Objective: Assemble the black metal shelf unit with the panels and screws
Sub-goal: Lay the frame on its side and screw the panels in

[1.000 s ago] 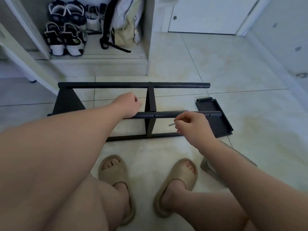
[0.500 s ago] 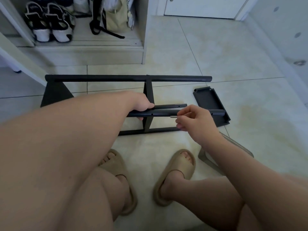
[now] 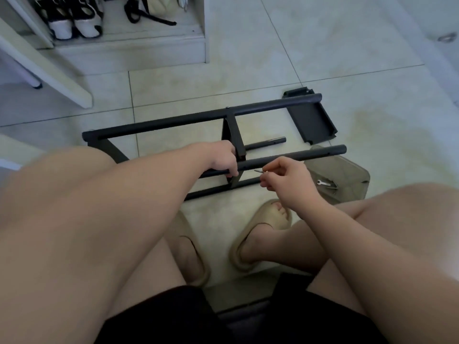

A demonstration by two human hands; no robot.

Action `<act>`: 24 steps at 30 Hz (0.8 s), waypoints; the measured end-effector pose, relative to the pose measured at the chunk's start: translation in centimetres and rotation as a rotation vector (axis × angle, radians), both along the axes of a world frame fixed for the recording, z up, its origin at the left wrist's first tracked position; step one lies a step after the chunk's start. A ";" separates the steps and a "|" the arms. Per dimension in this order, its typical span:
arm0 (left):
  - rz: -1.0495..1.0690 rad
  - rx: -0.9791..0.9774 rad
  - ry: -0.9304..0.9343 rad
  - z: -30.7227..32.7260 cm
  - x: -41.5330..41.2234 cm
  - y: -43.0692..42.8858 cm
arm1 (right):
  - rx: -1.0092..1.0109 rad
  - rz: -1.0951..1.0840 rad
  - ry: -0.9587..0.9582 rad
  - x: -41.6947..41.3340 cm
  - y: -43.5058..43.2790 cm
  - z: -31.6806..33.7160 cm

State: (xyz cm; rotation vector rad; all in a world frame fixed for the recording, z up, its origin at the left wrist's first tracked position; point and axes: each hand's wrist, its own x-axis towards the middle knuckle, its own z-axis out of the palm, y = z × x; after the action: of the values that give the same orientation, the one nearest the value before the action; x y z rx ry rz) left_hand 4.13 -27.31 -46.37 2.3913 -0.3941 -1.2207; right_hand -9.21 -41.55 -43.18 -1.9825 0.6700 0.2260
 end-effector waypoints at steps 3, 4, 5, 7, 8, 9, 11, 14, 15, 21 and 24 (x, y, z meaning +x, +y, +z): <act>-0.007 -0.028 -0.045 -0.4 -1.3 0.3 | 0.053 -0.054 -0.024 -0.4 0.1 -0.3; -0.006 -0.035 -0.054 -0.5 -1.7 0.4 | 0.050 -0.051 -0.033 -0.5 0.1 -0.4; -0.009 -0.039 -0.069 -0.6 -2.0 0.5 | 0.039 -0.040 -0.038 -0.7 0.2 -0.5; -0.029 -0.037 -0.102 -0.7 -2.4 0.6 | 0.034 -0.040 -0.044 -1.3 0.1 -0.8; -0.038 -0.036 -0.107 -0.8 -2.4 0.6 | 0.039 -0.052 -0.050 -1.5 0.0 -1.0; -0.045 -0.034 -0.107 -0.8 -2.5 0.6 | 0.038 -0.060 -0.058 -1.6 -0.1 -1.1; -0.049 -0.035 -0.102 -0.9 -2.4 0.5 | 0.032 -0.053 -0.073 -1.6 -0.2 -1.3; -0.038 -0.049 -0.107 -1.0 -1.9 0.6 | 0.039 -0.019 -0.069 -1.1 0.1 -1.8; -0.031 -0.054 -0.109 -1.1 -1.7 0.6 | 0.037 -0.009 -0.064 -1.0 0.1 -2.0; 0.018 -0.108 -0.098 -1.5 -0.9 0.5 | 0.027 -0.003 -0.068 0.0 0.1 -3.0; 0.037 -0.124 -0.075 -1.6 -0.5 0.4 | 0.036 -0.002 -0.079 0.3 0.2 -3.5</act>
State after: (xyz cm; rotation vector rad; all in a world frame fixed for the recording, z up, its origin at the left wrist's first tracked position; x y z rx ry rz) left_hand 3.58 -26.87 -48.01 2.3323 -0.4338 -1.0611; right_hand -8.88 -41.34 -46.69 -1.9458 0.6128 0.1564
